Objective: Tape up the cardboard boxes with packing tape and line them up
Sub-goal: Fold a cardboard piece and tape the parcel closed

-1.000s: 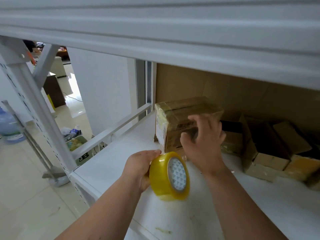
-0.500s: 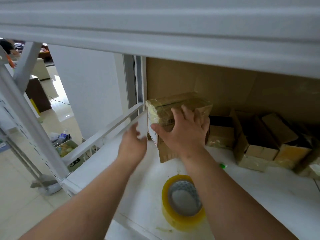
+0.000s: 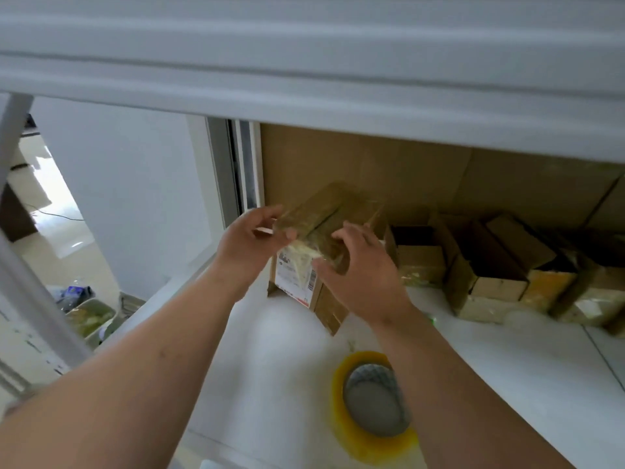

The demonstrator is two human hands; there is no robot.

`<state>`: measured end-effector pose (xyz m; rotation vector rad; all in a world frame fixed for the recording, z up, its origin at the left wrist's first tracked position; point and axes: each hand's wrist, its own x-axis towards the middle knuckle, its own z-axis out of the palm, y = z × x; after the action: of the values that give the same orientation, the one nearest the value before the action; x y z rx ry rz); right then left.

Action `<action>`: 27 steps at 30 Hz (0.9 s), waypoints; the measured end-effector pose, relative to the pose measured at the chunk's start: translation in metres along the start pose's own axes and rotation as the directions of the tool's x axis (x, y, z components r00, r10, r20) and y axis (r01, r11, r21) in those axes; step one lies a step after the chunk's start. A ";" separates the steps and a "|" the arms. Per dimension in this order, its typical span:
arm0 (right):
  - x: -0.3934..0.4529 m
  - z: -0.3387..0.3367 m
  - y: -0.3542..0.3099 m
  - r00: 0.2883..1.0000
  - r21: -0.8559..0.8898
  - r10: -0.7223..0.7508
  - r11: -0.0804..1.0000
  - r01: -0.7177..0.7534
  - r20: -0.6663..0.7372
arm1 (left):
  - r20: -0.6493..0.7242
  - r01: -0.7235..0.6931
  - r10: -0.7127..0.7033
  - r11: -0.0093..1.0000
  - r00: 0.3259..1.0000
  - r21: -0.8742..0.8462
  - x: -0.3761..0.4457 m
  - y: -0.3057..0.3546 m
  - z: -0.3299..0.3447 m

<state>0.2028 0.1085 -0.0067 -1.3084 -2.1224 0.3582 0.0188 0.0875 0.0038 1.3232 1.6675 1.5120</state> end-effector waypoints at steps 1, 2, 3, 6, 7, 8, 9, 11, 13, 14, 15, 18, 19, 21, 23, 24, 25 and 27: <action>-0.001 -0.001 0.000 1.000 -0.013 -0.002 1.000 0.002 0.005 | 0.037 -0.008 0.008 1.000 0.999 0.008 -0.002 -0.003 -0.002; -0.002 -0.002 -0.002 1.000 -0.037 -0.004 0.999 0.005 0.007 | 0.070 -0.020 0.018 1.000 0.997 0.019 -0.005 -0.005 -0.003; -0.002 -0.003 -0.003 1.000 -0.064 -0.007 0.998 0.008 0.007 | 0.080 -0.031 0.029 0.999 0.996 0.020 -0.005 -0.008 -0.004; 0.000 -0.005 -0.007 0.997 -0.118 -0.021 0.993 0.029 0.069 | 0.039 -0.026 0.025 1.000 0.999 0.005 -0.005 -0.011 -0.003; 0.001 -0.005 -0.007 0.997 -0.115 -0.031 0.993 0.039 0.074 | 0.034 -0.029 0.028 1.000 0.999 0.004 -0.005 -0.009 -0.003; 0.001 -0.006 -0.008 0.998 -0.094 -0.034 0.995 0.039 0.052 | 0.029 -0.033 0.033 0.999 0.999 -0.009 -0.006 -0.007 -0.003; 0.001 -0.007 -0.009 1.000 -0.045 -0.022 0.999 0.022 -0.001 | 0.027 -0.037 0.038 0.999 0.999 -0.037 -0.006 -0.004 -0.004; 0.001 -0.009 -0.007 0.986 0.161 0.083 0.985 -0.059 -0.146 | 0.023 -0.039 0.041 0.993 0.999 -0.113 -0.009 0.007 -0.010; 0.002 -0.010 -0.003 0.934 0.390 0.273 0.905 -0.168 -0.231 | -0.037 -0.033 0.027 0.988 0.999 -0.149 -0.012 0.016 -0.022; 0.003 -0.009 0.000 0.895 0.502 0.363 0.842 -0.197 -0.257 | -0.116 -0.038 0.020 0.987 0.993 -0.155 -0.012 0.017 -0.032; 0.005 -0.008 0.002 0.851 0.640 0.456 0.742 -0.201 -0.262 | -0.211 -0.042 0.009 0.988 0.977 -0.151 -0.011 0.016 -0.041; 0.005 -0.002 -0.008 0.765 0.973 0.643 0.202 -0.113 -0.045 | -0.351 0.032 -0.111 0.975 0.930 -0.222 -0.017 0.006 -0.061; 0.004 0.002 -0.014 0.763 0.994 0.646 0.060 -0.091 0.031 | -0.299 0.088 -0.170 0.959 0.939 -0.269 -0.020 0.002 -0.061; 0.000 0.012 -0.023 0.761 0.987 0.630 -0.129 -0.095 0.156 | -0.084 0.233 -0.266 0.929 0.960 -0.286 -0.030 -0.002 -0.048; -0.005 0.025 -0.028 0.747 0.961 0.608 -0.220 -0.169 0.270 | 0.137 0.323 -0.293 0.890 0.946 -0.322 -0.039 -0.001 -0.036; -0.007 0.032 -0.027 0.728 0.948 0.607 -0.197 -0.252 0.319 | 0.206 0.349 -0.292 0.868 0.934 -0.354 -0.040 -0.001 -0.031; -0.010 0.039 -0.025 0.709 0.926 0.613 -0.105 -0.364 0.348 | 0.235 0.371 -0.299 0.843 0.925 -0.389 -0.038 -0.001 -0.029; -0.016 0.048 -0.016 0.692 0.805 0.641 0.190 -0.562 0.332 | 0.237 0.408 -0.335 0.799 0.912 -0.441 -0.025 -0.005 -0.027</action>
<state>0.1665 0.0912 -0.0418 -1.3405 -0.8470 1.4933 0.0033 0.0542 0.0003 0.7588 1.2456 1.4217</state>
